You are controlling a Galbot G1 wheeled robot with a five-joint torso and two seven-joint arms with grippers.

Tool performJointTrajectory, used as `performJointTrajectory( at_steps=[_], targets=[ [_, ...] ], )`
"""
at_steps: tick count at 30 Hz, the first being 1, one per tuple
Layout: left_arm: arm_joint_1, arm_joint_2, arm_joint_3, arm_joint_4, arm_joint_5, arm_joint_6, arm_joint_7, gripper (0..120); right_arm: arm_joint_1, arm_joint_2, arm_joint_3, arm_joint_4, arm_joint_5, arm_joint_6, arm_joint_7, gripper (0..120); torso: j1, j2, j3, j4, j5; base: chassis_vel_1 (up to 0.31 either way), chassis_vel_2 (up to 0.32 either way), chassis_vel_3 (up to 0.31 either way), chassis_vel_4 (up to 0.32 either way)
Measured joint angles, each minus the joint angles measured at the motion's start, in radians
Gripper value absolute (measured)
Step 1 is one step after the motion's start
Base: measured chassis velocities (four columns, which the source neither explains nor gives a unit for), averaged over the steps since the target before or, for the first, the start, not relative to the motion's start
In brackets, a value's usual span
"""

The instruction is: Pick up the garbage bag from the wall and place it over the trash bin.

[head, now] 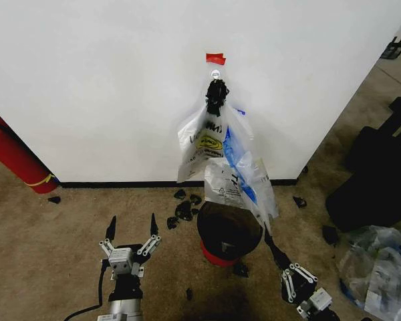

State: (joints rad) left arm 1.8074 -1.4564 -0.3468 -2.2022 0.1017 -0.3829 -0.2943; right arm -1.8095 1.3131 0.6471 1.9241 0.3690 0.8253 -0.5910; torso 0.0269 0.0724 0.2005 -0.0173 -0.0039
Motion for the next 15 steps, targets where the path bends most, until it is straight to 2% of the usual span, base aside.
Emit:
performJointTrajectory(
  at_steps=[2, 5, 8, 15],
  targets=[
    [-0.002, 0.002, 0.0, 0.001, -0.002, 0.001, 0.0, 100, 0.004, 0.0, -0.006, 0.005, -0.011, -0.01, 0.026, 0, 0.0, 0.0, 0.0, -0.0001, 0.0, 0.0, 0.0, 0.0, 0.0],
    [-0.012, 0.008, 0.003, 0.006, -0.011, 0.011, 0.0, 100, 0.029, 0.006, -0.041, 0.038, -0.066, -0.083, 0.146, 0, 0.0, 0.0, 0.0, 0.0, -0.0001, 0.0, 0.0, 0.0, 0.0],
    [-0.023, 0.013, 0.009, 0.005, -0.021, 0.03, 0.0, 100, 0.052, 0.011, -0.064, 0.068, -0.088, -0.148, 0.207, 0, 0.0, 0.0, 0.0, 0.0001, -0.0001, 0.0, 0.0, 0.0, 0.0],
    [-0.05, 0.039, 0.018, -0.01, -0.041, 0.068, 0.002, 99, 0.104, 0.011, -0.093, 0.107, -0.104, -0.252, 0.297, 0, 0.0, 0.0, 0.0, 0.0, 0.0, 0.0, 0.0, 0.0, 0.0]
  ],
)
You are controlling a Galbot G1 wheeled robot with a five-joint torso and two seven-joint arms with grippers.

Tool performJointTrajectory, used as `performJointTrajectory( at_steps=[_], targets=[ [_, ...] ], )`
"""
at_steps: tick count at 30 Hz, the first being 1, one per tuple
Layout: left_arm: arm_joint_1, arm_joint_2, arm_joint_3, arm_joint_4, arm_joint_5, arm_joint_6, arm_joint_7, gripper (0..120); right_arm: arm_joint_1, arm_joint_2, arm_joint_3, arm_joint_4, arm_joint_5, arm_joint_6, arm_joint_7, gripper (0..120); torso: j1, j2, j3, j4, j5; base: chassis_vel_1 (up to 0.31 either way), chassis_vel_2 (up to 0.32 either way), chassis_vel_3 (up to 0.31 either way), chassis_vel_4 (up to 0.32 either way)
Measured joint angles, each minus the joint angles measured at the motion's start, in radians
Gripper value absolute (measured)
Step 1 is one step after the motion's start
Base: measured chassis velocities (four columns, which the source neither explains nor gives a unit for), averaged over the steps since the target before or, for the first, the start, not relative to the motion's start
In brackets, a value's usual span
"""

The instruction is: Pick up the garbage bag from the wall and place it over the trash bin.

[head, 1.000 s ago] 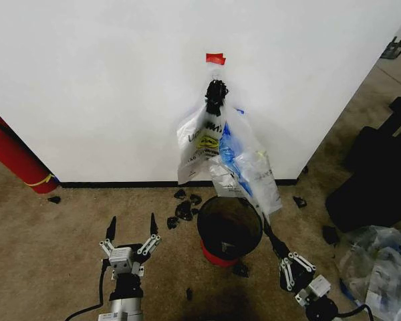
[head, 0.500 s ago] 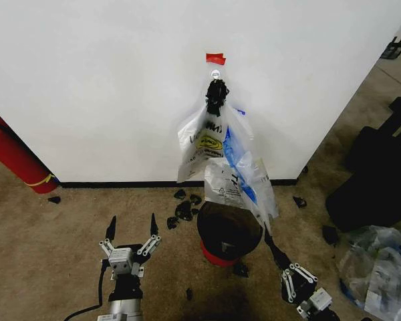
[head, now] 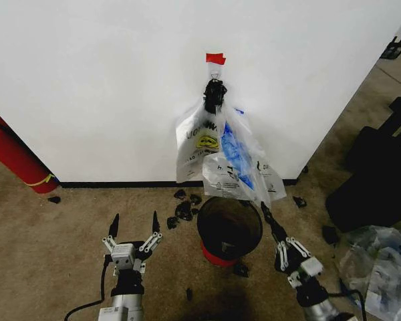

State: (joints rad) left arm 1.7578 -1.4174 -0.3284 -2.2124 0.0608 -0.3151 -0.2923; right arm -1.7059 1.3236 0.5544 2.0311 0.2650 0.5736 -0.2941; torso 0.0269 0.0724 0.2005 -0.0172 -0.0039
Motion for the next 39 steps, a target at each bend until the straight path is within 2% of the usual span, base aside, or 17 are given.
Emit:
performJointTrajectory(
  at_steps=[4, 5, 8, 12, 19, 22, 25, 27, 28, 30, 31, 33, 36, 38, 39],
  targets=[
    [-0.019, 0.034, 0.012, -0.021, -0.049, 0.039, 0.012, 99, 0.033, -0.003, -0.003, 0.015, 0.01, -0.075, 0.044, 0, 0.0, 0.0, 0.0, 0.0001, -0.0001, 0.0, 0.0, 0.0, 0.0],
    [-0.028, 0.052, 0.023, -0.037, -0.08, 0.065, 0.018, 99, 0.049, -0.002, -0.01, 0.023, 0.028, -0.12, 0.074, 0, 0.0, 0.0, 0.0, -0.0001, -0.0001, 0.0, 0.0, 0.0, 0.0],
    [-0.039, 0.068, 0.033, -0.049, -0.099, 0.083, 0.025, 99, 0.066, 0.001, -0.018, 0.029, 0.046, -0.157, 0.104, 0, 0.0, 0.0, 0.0, 0.0, -0.0001, 0.0, 0.0, 0.0, 0.0],
    [-0.096, 0.126, 0.059, -0.075, -0.165, 0.137, 0.047, 99, 0.138, 0.022, -0.043, 0.034, 0.083, -0.259, 0.207, 0, 0.0, 0.0, 0.0, 0.0001, -0.0001, 0.0, 0.0, 0.0, 0.0],
    [-0.145, 0.156, 0.072, -0.058, -0.203, 0.162, 0.055, 99, 0.173, 0.014, -0.036, 0.011, 0.046, -0.292, 0.228, 0, 0.0, 0.0, 0.0, -0.0001, -0.0001, 0.0, 0.0, 0.0, 0.0],
    [-0.144, 0.148, 0.075, -0.047, -0.203, 0.161, 0.055, 99, 0.16, 0.001, -0.024, 0.006, 0.035, -0.283, 0.203, 6, 0.0, 0.0, 0.0, 0.0, 0.0, 0.0, 0.0, 0.0, 0.0],
    [-0.143, 0.131, 0.09, -0.028, -0.202, 0.157, 0.055, 99, 0.12, -0.033, 0.011, -0.01, -0.002, -0.236, 0.114, 21, 0.0, 0.0, 0.0, -0.0001, 0.0001, 0.0, 0.0, 0.0, 0.0],
    [-0.144, 0.127, 0.094, -0.021, -0.201, 0.155, 0.055, 99, 0.102, -0.047, 0.024, -0.019, -0.026, -0.205, 0.089, 26, 0.0, 0.0, 0.0, -0.0001, 0.0, 0.0, 0.0, 0.0, 0.0],
    [-0.146, 0.124, 0.096, -0.015, -0.2, 0.153, 0.055, 99, 0.084, -0.059, 0.041, -0.031, -0.057, -0.164, 0.054, 33, 0.0, 0.0, 0.0, -0.0001, 0.0, 0.0, 0.0, 0.0, 0.0],
    [-0.146, 0.123, 0.096, -0.014, -0.2, 0.151, 0.055, 99, 0.077, -0.062, 0.047, -0.034, -0.068, -0.15, 0.041, 34, 0.0, 0.0, 0.0, -0.0001, 0.0001, 0.0, 0.0, 0.0, 0.0],
    [-0.146, 0.122, 0.096, -0.012, -0.199, 0.149, 0.055, 99, 0.067, -0.067, 0.054, -0.038, -0.085, -0.13, 0.026, 39, 0.0, 0.0, 0.0, -0.0002, 0.0001, 0.0, 0.0, 0.0, 0.0],
    [-0.145, 0.119, 0.094, -0.009, -0.199, 0.145, 0.055, 99, 0.061, -0.075, 0.055, -0.035, -0.099, -0.117, 0.027, 48, 0.0, 0.0, 0.0, -0.0002, 0.0001, 0.0, 0.0, 0.0, 0.0],
    [-0.135, 0.113, 0.092, -0.008, -0.196, 0.14, 0.054, 99, 0.093, -0.09, 0.028, -0.014, -0.123, -0.145, 0.094, 62, 0.0, 0.0, 0.0, 0.0, 0.0, 0.0, 0.0, 0.0, 0.0],
    [-0.129, 0.111, 0.092, -0.009, -0.193, 0.139, 0.054, 99, 0.115, -0.099, 0.013, -0.014, -0.141, -0.16, 0.124, 65, 0.0, 0.0, 0.0, 0.0002, 0.0001, 0.0, 0.0, 0.0, 0.0],
    [-0.122, 0.108, 0.092, -0.012, -0.188, 0.137, 0.054, 99, 0.144, -0.111, -0.003, -0.019, -0.158, -0.175, 0.147, 71, 0.0, 0.0, 0.0, 0.0001, 0.0001, 0.0, 0.0, 0.0, 0.0]
  ],
)
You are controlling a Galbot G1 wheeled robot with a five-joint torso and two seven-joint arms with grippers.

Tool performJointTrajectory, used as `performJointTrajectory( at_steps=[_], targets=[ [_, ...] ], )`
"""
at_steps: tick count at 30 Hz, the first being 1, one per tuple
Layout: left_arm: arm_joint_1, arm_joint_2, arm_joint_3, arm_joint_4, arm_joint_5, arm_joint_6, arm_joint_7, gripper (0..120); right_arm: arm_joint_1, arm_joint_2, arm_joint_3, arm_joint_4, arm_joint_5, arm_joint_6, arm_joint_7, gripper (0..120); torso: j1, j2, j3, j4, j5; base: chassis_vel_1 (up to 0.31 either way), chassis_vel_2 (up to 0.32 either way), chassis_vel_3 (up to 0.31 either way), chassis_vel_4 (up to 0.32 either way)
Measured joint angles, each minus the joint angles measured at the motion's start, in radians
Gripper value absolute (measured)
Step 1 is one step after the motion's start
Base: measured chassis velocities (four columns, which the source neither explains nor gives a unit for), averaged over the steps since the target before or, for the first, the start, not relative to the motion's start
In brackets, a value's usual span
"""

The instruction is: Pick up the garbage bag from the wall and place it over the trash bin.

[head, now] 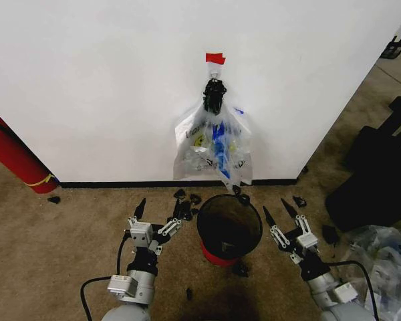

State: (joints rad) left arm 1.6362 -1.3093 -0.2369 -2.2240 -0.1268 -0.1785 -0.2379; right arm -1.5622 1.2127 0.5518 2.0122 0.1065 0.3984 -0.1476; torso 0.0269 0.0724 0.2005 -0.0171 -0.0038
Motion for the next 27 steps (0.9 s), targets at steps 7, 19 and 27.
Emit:
performJointTrajectory(
  at_steps=[7, 19, 27],
  targets=[
    [0.041, -0.008, -0.017, -0.018, 0.016, -0.01, 0.0, 99, 0.16, -0.075, -0.136, -0.076, -0.025, -0.08, 0.082, 94, 0.0, 0.0, 0.0, 0.0, 0.0, 0.0, 0.0, 0.0, 0.0],
    [0.088, -0.035, -0.038, -0.041, 0.052, -0.025, 0.0, 99, 0.503, -0.056, -0.409, -0.29, -0.103, -0.138, 0.213, 100, 0.0, 0.0, 0.0, -0.0001, -0.0002, 0.0, 0.0, 0.0, 0.0],
    [0.097, -0.047, -0.043, -0.041, 0.062, -0.035, 0.001, 99, 0.574, 0.002, -0.458, -0.368, -0.191, -0.163, 0.287, 100, 0.0, 0.0, 0.0, -0.0002, -0.0002, 0.0, 0.0, 0.0, 0.0]
  ],
)
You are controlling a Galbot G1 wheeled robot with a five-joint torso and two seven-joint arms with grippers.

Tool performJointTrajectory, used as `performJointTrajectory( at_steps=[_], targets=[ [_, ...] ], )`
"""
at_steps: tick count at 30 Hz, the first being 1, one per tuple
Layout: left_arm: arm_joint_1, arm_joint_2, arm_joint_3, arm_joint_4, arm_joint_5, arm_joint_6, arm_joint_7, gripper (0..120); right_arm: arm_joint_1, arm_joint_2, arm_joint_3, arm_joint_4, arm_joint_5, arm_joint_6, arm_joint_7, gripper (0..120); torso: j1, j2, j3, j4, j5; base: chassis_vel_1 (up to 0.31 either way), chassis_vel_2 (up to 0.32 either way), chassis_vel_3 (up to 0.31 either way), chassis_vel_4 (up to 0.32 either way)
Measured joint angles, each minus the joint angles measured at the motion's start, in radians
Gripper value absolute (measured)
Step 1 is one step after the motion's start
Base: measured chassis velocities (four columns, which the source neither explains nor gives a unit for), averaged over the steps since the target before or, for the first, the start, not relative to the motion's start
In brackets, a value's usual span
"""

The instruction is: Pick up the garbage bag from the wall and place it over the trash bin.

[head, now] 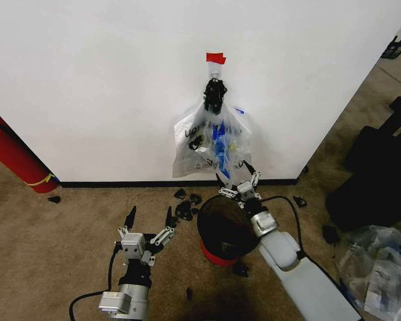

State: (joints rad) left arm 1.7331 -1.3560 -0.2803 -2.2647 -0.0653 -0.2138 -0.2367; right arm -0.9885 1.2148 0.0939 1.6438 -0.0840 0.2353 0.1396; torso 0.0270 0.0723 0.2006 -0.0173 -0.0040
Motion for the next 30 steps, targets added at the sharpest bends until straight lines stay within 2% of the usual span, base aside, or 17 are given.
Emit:
performJointTrajectory(
  at_steps=[4, 5, 8, 11, 12, 15, 17, 21, 23, 26, 30],
  targets=[
    [-0.001, -0.001, 0.0, 0.004, 0.0, -0.002, 0.001, 99, 0.021, 0.013, -0.008, -0.025, -0.042, -0.005, 0.019, 99, 0.0, 0.0, 0.0, 0.0, 0.0, 0.0, 0.0, 0.0, 0.0],
    [-0.003, -0.001, 0.0, 0.006, 0.0, -0.002, 0.001, 99, 0.029, 0.017, -0.011, -0.034, -0.054, -0.006, 0.025, 94, 0.0, 0.0, 0.0, -0.0001, 0.0, 0.0, 0.0, 0.0, 0.0],
    [-0.005, -0.001, 0.0, 0.01, 0.0, -0.002, 0.001, 99, 0.039, 0.023, -0.015, -0.042, -0.063, -0.007, 0.028, 88, 0.0, 0.0, 0.0, 0.0, 0.0, 0.0, 0.0, 0.0, 0.0],
    [-0.007, -0.001, 0.001, 0.014, -0.001, -0.002, 0.002, 99, 0.061, 0.035, -0.027, -0.068, -0.073, -0.01, 0.032, 73, 0.0, 0.0, 0.0, 0.0, 0.0, 0.0, 0.0, 0.0, 0.0],
    [-0.007, -0.001, 0.001, 0.014, -0.001, -0.002, 0.002, 99, 0.061, 0.035, -0.027, -0.068, -0.073, -0.01, 0.032, 73, 0.0, 0.0, 0.0, 0.0, 0.0, 0.0, 0.0, 0.0, 0.0],
    [-0.009, 0.002, 0.001, 0.018, -0.001, -0.005, 0.003, 99, 0.085, 0.047, -0.041, -0.096, -0.076, -0.016, 0.034, 62, 0.0, 0.0, 0.0, 0.0001, 0.0, 0.0, 0.0, 0.0, 0.0],
    [-0.011, 0.0, 0.001, 0.018, -0.001, -0.005, 0.004, 99, 0.103, 0.059, -0.048, -0.117, -0.078, -0.022, 0.034, 51, 0.0, 0.0, 0.0, 0.0001, 0.0, 0.0, 0.0, 0.0, 0.0],
    [-0.011, -0.004, 0.001, 0.016, 0.0, -0.006, 0.005, 99, 0.111, 0.065, -0.05, -0.127, -0.078, -0.025, 0.039, 41, 0.0, 0.0, 0.0, 0.0, 0.0, 0.0, 0.0, 0.0, 0.0],
    [-0.008, -0.007, 0.0, 0.014, 0.001, -0.01, 0.005, 99, 0.116, 0.069, -0.052, -0.13, -0.076, -0.031, 0.048, 30, 0.0, 0.0, 0.0, 0.0001, 0.0, 0.0, 0.0, 0.0, 0.0],
    [-0.006, -0.008, 0.0, 0.013, 0.002, -0.012, 0.005, 99, 0.12, 0.071, -0.052, -0.131, -0.074, -0.032, 0.051, 23, 0.0, 0.0, 0.0, 0.0, 0.0, 0.0, 0.0, 0.0, 0.0],
    [-0.005, -0.01, -0.001, 0.011, 0.003, -0.013, 0.006, 99, 0.129, 0.072, -0.053, -0.134, -0.066, -0.035, 0.059, 7, 0.0, 0.0, 0.0, 0.0001, 0.0, 0.0, 0.0, 0.0, 0.0]
  ],
)
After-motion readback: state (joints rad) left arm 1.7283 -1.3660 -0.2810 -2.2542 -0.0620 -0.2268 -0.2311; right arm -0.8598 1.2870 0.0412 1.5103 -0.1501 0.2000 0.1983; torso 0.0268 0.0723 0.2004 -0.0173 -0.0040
